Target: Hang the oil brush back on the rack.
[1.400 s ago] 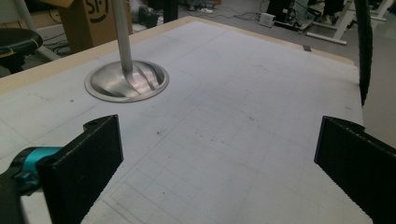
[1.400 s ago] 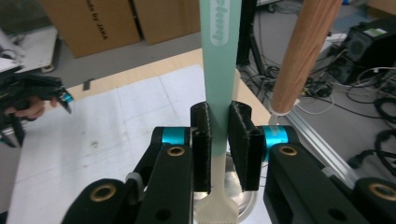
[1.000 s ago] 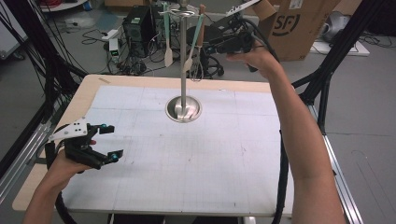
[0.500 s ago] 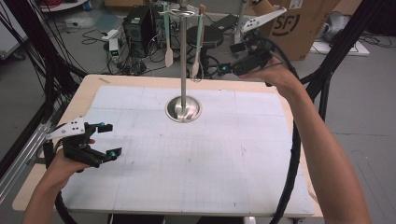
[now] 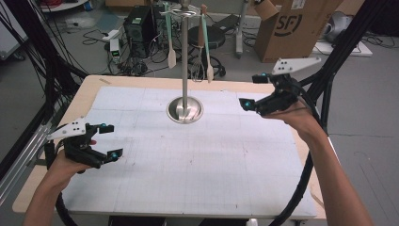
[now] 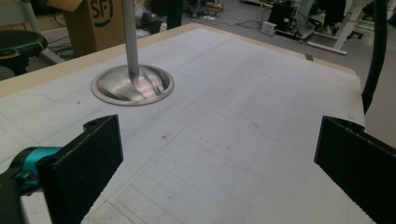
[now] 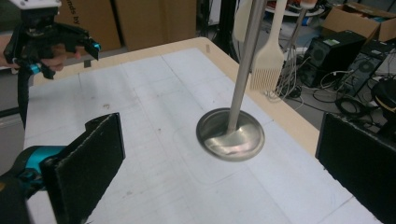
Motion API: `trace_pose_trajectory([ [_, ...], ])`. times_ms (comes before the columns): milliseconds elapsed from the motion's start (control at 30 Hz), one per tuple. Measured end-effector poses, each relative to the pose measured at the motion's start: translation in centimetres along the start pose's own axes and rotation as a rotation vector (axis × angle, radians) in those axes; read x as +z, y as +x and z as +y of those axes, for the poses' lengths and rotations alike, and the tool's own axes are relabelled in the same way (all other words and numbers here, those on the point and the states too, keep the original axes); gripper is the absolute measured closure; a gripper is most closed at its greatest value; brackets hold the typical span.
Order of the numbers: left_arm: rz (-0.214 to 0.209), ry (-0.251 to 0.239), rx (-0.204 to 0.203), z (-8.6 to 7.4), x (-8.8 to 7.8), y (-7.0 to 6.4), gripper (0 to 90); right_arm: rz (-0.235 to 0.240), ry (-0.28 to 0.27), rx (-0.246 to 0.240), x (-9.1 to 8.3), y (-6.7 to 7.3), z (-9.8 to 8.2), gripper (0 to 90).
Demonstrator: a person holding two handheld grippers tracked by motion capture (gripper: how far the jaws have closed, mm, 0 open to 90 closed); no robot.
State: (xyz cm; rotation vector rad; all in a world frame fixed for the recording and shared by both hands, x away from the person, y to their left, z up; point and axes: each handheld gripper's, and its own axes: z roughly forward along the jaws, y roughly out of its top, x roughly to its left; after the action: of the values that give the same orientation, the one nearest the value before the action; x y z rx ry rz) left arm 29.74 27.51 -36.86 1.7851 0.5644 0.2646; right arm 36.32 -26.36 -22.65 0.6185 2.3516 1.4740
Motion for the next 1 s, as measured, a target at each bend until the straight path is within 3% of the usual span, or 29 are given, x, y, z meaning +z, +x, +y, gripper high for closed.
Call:
trace_pose_trajectory([
  [333,0.001,0.004,0.015,0.1,-0.1,-0.4,1.7,-0.045,-0.047,0.014,-1.6,2.3,-5.4,0.0],
  [667,0.007,-0.011,0.016,-0.4,-0.3,-0.8,1.7,-0.087,-0.080,0.047,-2.5,3.2,-10.1,0.0],
  [800,0.013,-0.002,0.018,-0.7,-0.3,-0.8,1.7,-0.079,-0.117,0.065,-2.4,3.6,-12.0,0.0],
  [1000,0.020,0.004,0.005,-1.5,-0.2,-0.8,1.7,-0.118,-0.086,0.078,-1.8,4.1,-14.6,0.0],
])
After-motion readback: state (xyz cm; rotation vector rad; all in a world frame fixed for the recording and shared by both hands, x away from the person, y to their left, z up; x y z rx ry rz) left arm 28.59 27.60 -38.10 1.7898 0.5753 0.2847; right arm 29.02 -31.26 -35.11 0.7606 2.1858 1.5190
